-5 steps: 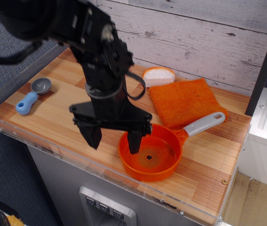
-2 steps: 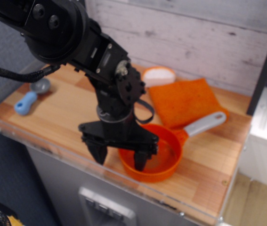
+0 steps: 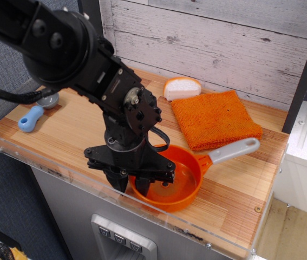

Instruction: Put the handle of the pan on top of the white object.

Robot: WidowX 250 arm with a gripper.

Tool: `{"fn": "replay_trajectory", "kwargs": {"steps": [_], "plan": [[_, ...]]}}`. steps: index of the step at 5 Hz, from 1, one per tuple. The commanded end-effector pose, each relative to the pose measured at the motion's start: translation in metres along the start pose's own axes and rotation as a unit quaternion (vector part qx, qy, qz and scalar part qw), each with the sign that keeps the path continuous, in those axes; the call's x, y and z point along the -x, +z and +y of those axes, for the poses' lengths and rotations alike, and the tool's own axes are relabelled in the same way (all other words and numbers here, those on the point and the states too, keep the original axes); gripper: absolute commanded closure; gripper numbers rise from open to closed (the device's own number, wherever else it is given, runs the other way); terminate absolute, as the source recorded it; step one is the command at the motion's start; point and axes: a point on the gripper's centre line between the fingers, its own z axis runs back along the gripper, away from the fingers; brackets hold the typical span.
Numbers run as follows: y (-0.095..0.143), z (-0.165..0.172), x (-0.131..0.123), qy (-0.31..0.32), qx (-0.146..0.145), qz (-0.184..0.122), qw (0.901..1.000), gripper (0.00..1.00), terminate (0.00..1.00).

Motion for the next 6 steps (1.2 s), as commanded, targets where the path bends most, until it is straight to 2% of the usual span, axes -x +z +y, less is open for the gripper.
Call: {"fn": "replay_trajectory", "kwargs": {"steps": [1,2,3,5,6], "plan": [[0.007,0.001,0.004,0.002,0.006,-0.017,0.9998,1.0,0.0],[0.011,-0.002,0.004,-0.001,0.017,-0.018,0.9997,1.0,0.0],[0.026,-0.007,-0.001,0.0,0.032,-0.024,0.9992,1.0,0.0],[0.078,-0.025,-0.017,-0.007,0.065,-0.057,0.9962,1.0,0.0],[0.1,-0.02,-0.028,0.007,0.066,-0.08,0.9945,1.0,0.0]]}}
